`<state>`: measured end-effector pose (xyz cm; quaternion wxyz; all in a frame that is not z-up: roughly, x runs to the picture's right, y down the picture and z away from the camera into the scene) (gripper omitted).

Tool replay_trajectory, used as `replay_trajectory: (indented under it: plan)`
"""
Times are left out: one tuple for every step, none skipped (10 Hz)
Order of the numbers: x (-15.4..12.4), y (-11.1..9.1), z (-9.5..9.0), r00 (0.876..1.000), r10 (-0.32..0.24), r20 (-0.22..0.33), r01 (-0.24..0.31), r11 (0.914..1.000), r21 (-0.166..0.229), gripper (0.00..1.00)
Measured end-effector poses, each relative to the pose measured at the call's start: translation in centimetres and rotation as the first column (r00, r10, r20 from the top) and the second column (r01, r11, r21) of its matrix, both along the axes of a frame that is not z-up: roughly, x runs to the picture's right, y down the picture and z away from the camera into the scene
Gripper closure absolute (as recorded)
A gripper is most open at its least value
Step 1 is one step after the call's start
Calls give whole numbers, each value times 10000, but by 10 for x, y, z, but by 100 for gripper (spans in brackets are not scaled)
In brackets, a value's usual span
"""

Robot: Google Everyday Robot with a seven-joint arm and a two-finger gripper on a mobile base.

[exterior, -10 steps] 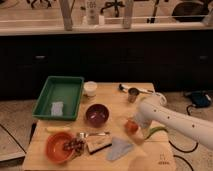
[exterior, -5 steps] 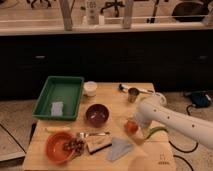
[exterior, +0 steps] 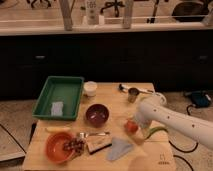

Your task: Place apple in paper cup

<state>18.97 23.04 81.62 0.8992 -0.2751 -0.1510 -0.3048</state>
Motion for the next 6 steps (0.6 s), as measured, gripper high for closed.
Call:
replay_trajectory:
  plan:
    - [0,0,0,10000,-17,20,17,10000,-7,20]
    - [0,0,0,10000,-26,36,26,10000,-6,20]
    - [0,0,0,10000,-41,63,41,10000,-16,20]
    - [0,0,0,10000,-37,80,37,10000,-20,20]
    - [0,0,0,9999,-41,95,42,10000,-33,20]
    - [0,0,0,9999,-51,123,52,10000,-37,20]
